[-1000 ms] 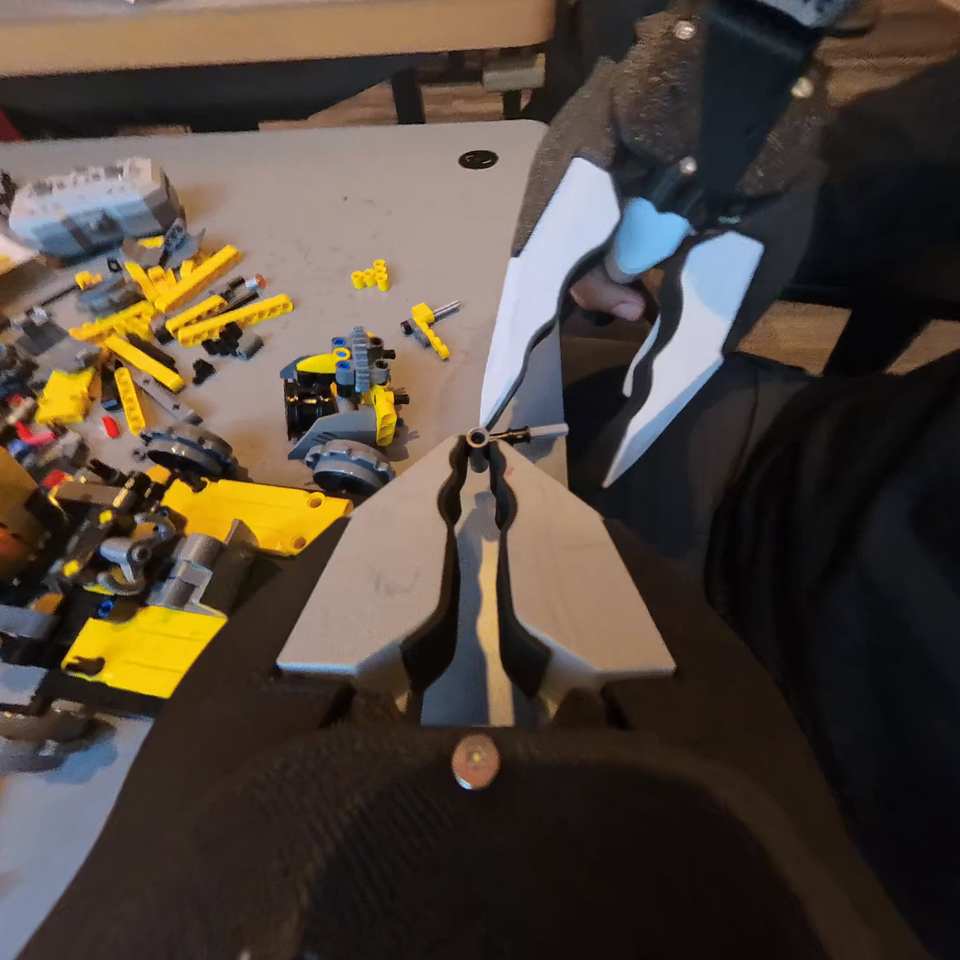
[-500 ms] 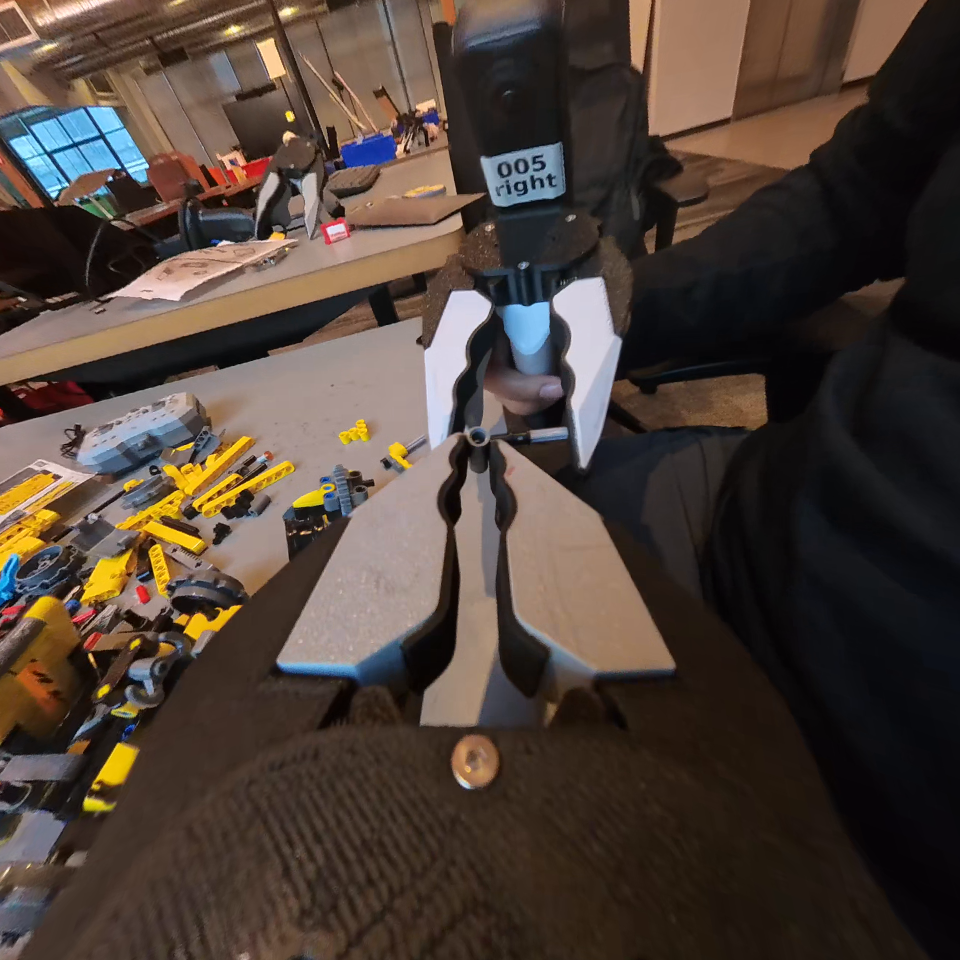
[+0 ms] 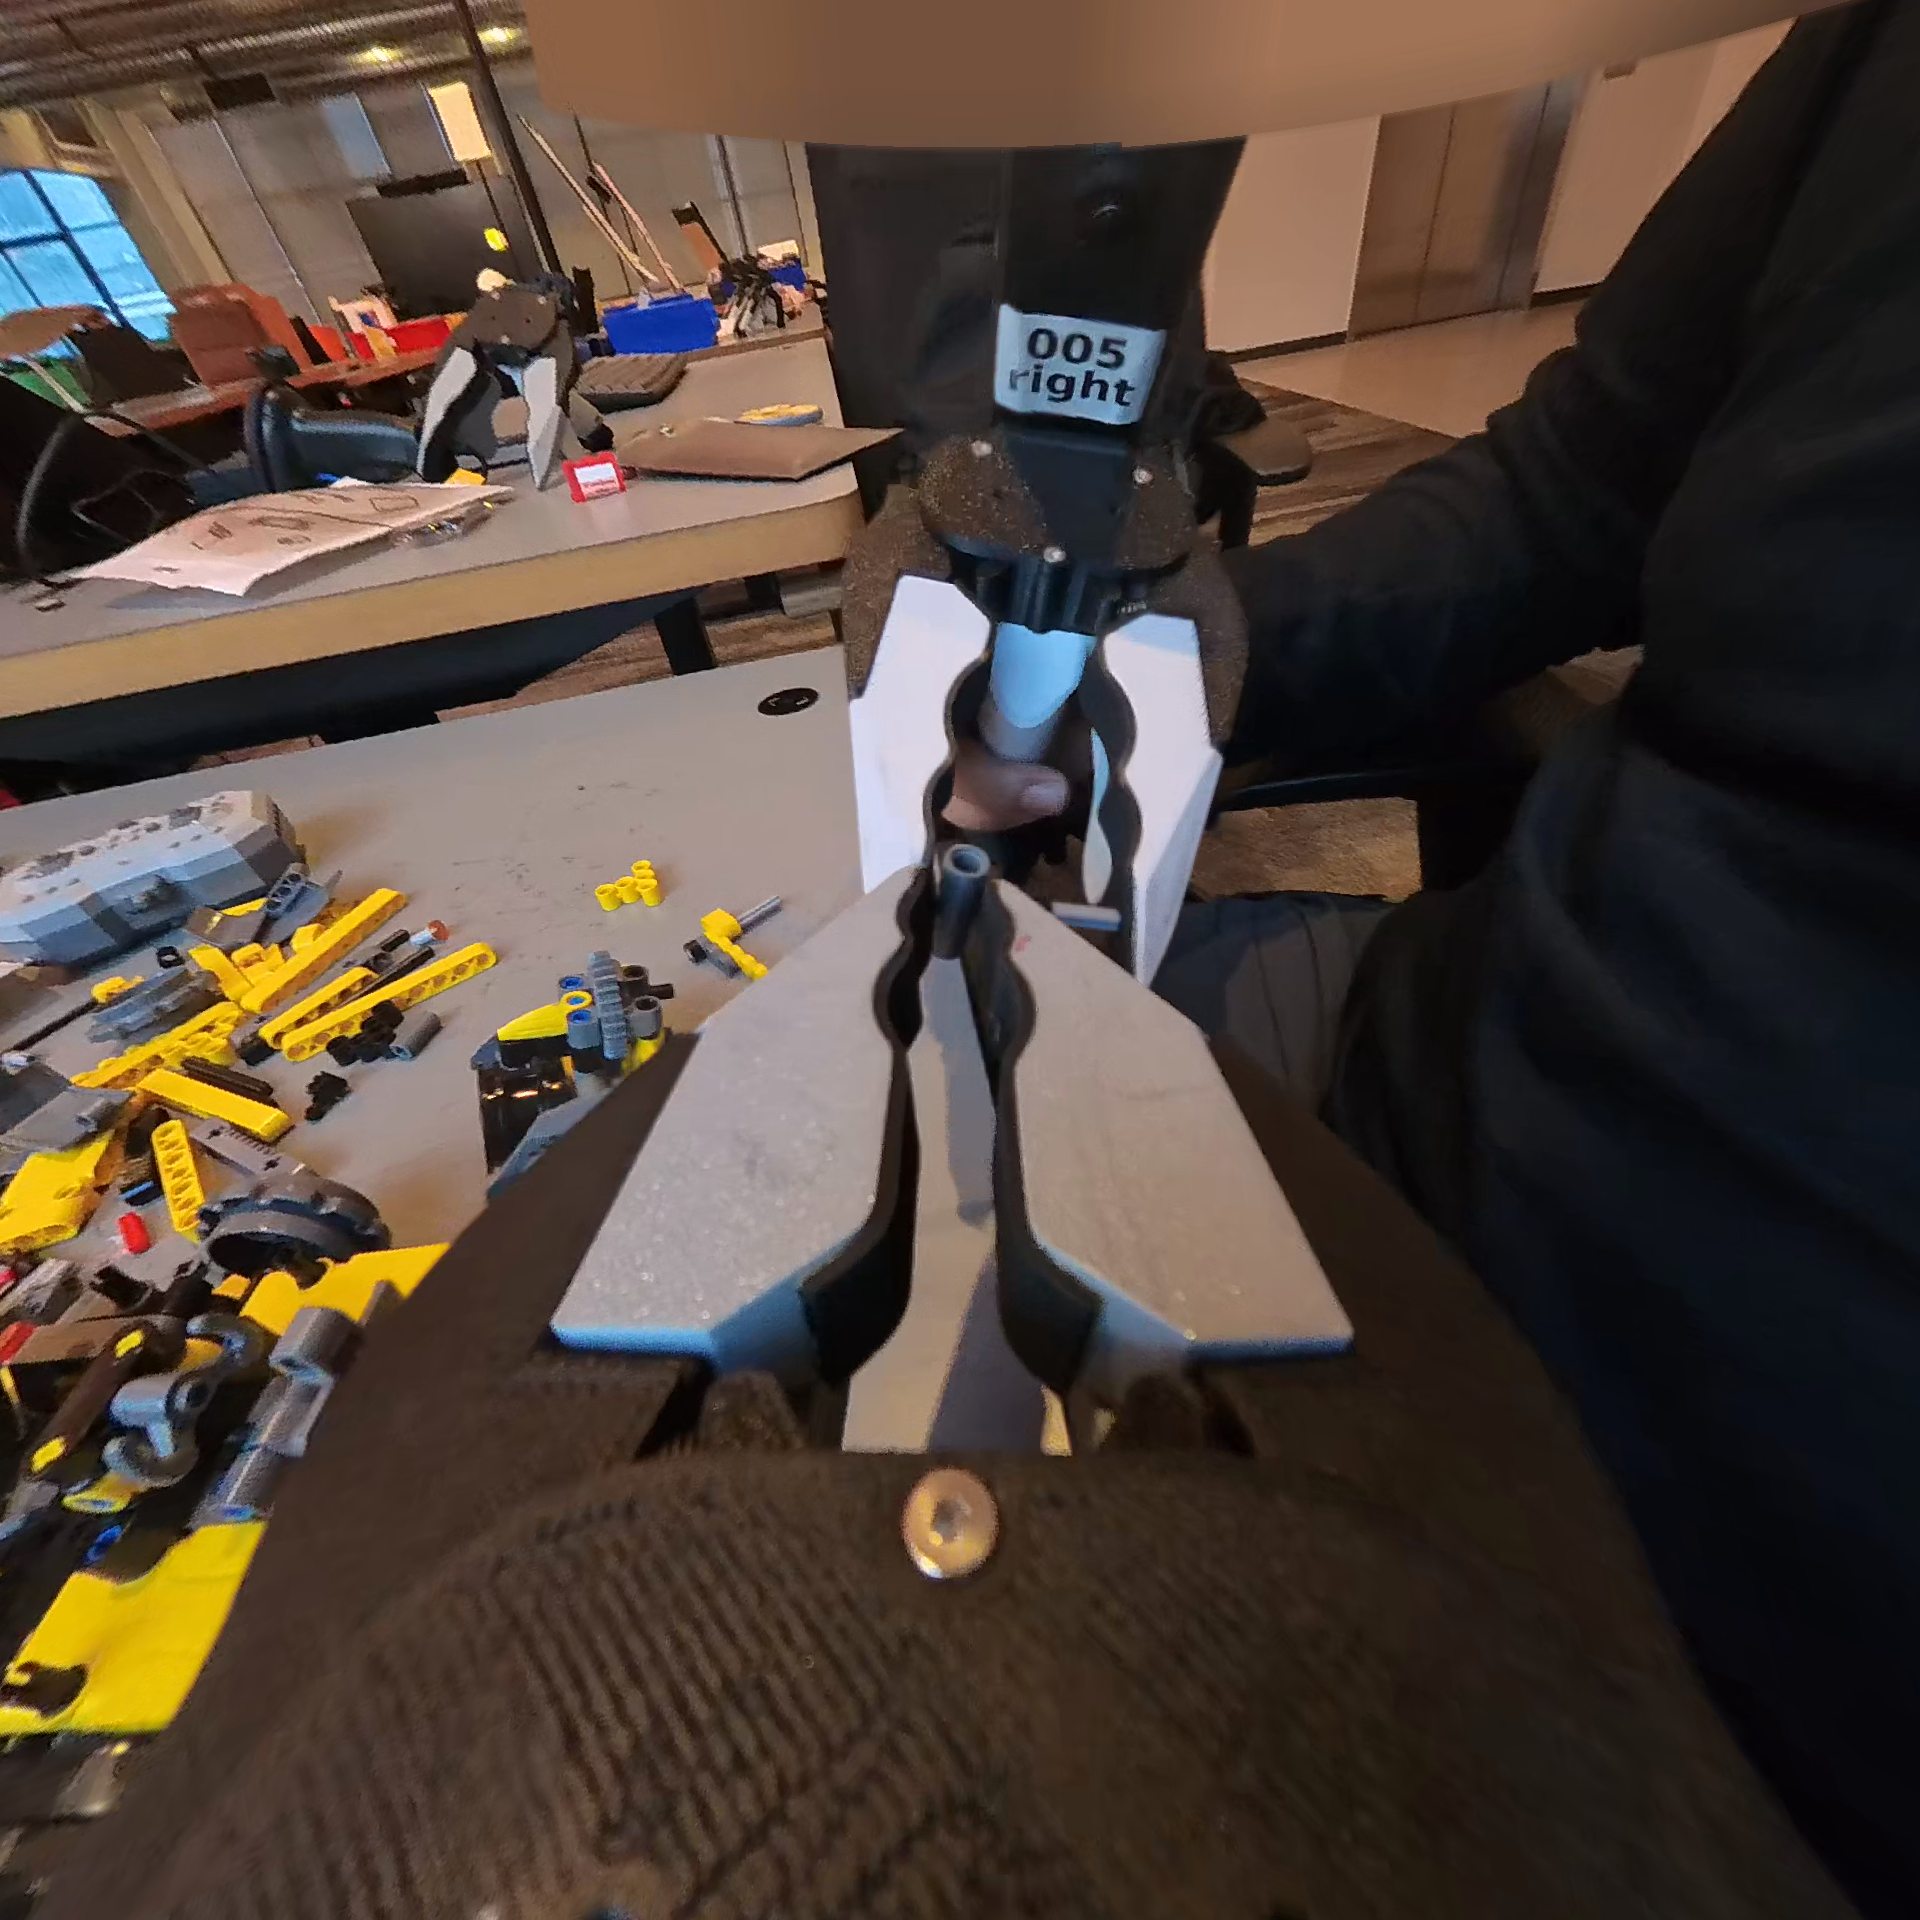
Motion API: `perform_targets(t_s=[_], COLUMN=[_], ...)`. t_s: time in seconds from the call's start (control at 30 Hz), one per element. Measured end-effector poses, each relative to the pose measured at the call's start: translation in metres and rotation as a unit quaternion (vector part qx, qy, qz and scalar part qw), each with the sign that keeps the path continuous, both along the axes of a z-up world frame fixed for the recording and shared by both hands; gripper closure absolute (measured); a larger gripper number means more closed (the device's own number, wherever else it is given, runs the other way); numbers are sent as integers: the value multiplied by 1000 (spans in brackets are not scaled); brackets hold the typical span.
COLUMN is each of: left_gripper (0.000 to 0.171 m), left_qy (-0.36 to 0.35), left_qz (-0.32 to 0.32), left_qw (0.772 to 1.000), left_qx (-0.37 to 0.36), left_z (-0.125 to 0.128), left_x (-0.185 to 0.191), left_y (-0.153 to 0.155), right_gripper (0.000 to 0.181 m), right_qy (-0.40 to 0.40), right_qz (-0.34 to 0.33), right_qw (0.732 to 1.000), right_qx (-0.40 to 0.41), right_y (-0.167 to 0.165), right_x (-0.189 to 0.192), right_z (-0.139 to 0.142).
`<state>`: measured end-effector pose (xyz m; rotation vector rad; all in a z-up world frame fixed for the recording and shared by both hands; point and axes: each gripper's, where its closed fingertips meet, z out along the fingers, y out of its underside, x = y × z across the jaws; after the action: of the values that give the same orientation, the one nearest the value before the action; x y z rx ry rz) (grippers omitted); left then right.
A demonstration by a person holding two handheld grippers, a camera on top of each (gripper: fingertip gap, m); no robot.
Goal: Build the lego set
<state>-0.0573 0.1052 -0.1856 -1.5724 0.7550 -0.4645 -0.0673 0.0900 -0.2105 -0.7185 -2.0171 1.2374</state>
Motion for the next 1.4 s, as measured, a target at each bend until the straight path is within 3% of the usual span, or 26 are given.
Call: perform_targets(t_s=[0.4,0.87,1.13,1.4], left_gripper=[164,164,162,164], left_qy=[-31,-10,-35,-4], left_qz=[-22,21,54,81], left_qw=[998,999,998,996], left_qx=[-44,-39,-19,-27], left_z=[-2,-7,2,-5], left_x=[0,-3,-14,-13], left_y=[-4,9,12,17], right_gripper=[150,149,149,149], right_qy=[-9,2,9,-6], right_qz=[-13,-46,-77,-100], right_qw=[1000,999,997,995], right_qx=[17,5,14,25], right_y=[0,11,12,14], right_x=[-3,-6,-18,-18], right_z=[0,-2,4,-2])
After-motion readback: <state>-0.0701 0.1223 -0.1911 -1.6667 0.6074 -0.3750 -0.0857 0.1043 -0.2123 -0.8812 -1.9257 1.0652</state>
